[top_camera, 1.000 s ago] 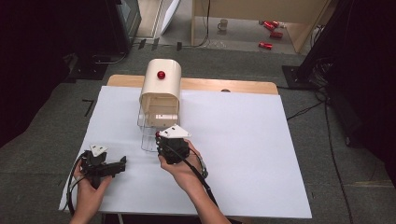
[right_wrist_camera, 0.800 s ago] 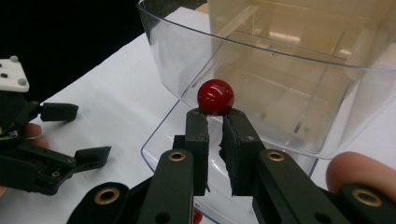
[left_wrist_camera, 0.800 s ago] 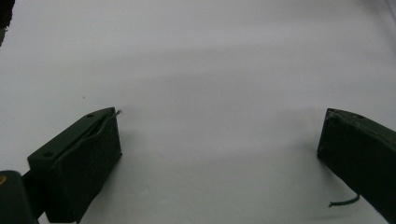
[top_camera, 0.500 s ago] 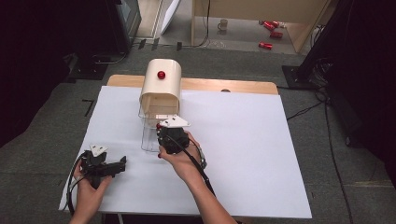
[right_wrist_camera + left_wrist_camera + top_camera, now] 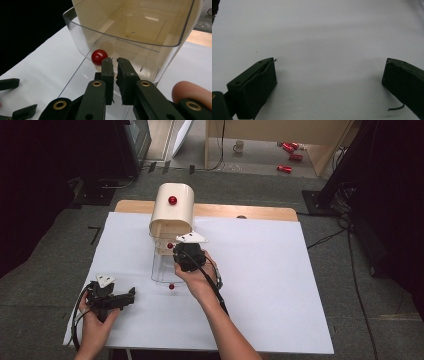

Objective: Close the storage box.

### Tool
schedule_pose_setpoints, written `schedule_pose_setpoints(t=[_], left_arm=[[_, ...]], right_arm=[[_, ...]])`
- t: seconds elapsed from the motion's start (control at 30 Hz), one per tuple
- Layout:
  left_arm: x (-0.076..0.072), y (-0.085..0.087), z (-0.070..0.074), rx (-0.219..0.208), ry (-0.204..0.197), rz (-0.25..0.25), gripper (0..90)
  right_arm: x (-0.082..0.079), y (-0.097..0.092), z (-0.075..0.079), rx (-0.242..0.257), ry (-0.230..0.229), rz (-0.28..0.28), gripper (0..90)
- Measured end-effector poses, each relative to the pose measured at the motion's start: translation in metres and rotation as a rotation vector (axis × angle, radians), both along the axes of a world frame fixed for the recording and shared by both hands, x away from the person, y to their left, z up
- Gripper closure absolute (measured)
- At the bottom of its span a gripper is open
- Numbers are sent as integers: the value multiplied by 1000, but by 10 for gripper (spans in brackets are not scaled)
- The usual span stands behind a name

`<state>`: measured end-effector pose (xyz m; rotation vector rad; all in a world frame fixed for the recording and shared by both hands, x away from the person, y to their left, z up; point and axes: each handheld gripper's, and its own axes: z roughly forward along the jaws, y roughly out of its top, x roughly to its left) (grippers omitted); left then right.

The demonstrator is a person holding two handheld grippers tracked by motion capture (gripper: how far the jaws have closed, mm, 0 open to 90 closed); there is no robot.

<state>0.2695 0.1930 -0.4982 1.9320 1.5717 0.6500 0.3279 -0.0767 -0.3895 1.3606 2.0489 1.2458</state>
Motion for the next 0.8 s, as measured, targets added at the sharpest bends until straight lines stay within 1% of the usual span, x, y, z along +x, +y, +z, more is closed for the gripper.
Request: schedule_pose_setpoints(t=[0.17,0.47,0.5,0.63,0.73,0.8], left_arm=[[0,0,0,0,0,0,0],[0,0,0,0,1,0,0],[0,0,0,0,0,0,0],[0,0,0,2,2,-2,0],[0,0,0,0,1,0,0],[0,0,0,0,1,0,0]], right_arm=[[6,1,-1,-15,5,3,844],[18,-2,-4,-17,6,-28,842],[19,-3,-4,-11,11,-27,842],[19,-3,-3,-16,9,-22,834],[16,-5,-3,-12,5,-15,772],[14,-7,-4,-1,16,6,674]])
